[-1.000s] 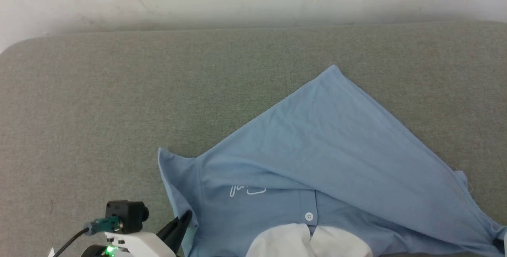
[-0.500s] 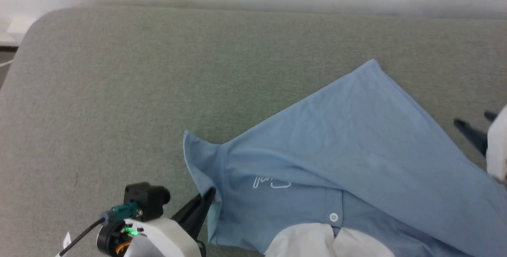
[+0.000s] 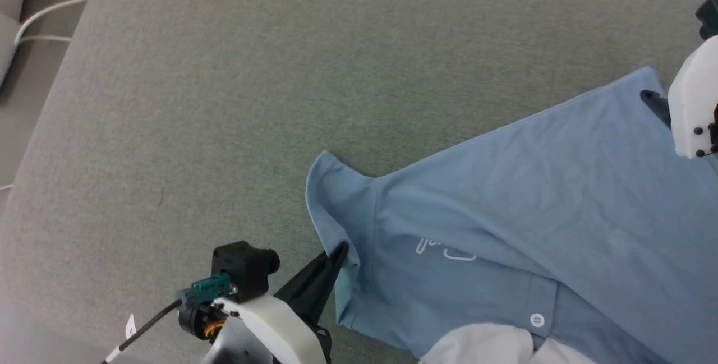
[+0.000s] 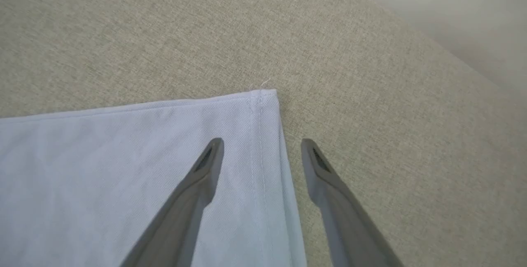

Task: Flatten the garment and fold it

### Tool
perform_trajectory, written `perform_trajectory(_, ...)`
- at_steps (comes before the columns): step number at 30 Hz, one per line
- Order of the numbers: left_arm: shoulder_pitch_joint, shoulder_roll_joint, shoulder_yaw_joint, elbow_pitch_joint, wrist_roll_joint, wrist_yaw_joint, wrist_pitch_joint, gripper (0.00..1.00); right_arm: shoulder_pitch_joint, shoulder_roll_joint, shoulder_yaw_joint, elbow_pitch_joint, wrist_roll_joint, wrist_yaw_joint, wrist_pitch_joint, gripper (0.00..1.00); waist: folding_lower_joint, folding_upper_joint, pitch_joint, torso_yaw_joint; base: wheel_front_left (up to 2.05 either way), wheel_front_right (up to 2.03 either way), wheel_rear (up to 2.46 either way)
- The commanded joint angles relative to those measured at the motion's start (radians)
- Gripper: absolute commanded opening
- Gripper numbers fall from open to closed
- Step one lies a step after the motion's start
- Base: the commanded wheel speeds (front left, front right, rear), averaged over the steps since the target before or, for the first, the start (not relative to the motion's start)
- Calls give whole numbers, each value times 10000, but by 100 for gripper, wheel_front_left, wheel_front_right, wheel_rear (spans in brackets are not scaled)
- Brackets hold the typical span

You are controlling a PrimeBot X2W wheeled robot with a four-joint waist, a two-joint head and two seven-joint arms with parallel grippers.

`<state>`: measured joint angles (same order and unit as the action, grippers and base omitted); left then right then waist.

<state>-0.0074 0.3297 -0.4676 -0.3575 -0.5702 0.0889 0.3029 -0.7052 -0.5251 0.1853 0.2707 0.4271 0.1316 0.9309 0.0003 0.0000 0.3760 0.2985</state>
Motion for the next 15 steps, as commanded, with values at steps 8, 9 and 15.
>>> perform_trajectory(8,-487,-423,-352,355,35,-218,-224,0,-663,-573,833,1416,-3,-9,-178,100,-3,0,911,1051,0,0,0)
perform_trajectory(9,-507,-440,-365,393,31,-229,-242,0,-631,-656,978,1526,67,-9,-80,100,-3,0,924,1071,0,0,0)
perform_trajectory(15,-569,-455,-354,574,8,-231,-315,0,-312,-1010,1840,1778,505,-9,243,0,-3,0,929,1118,0,0,0)
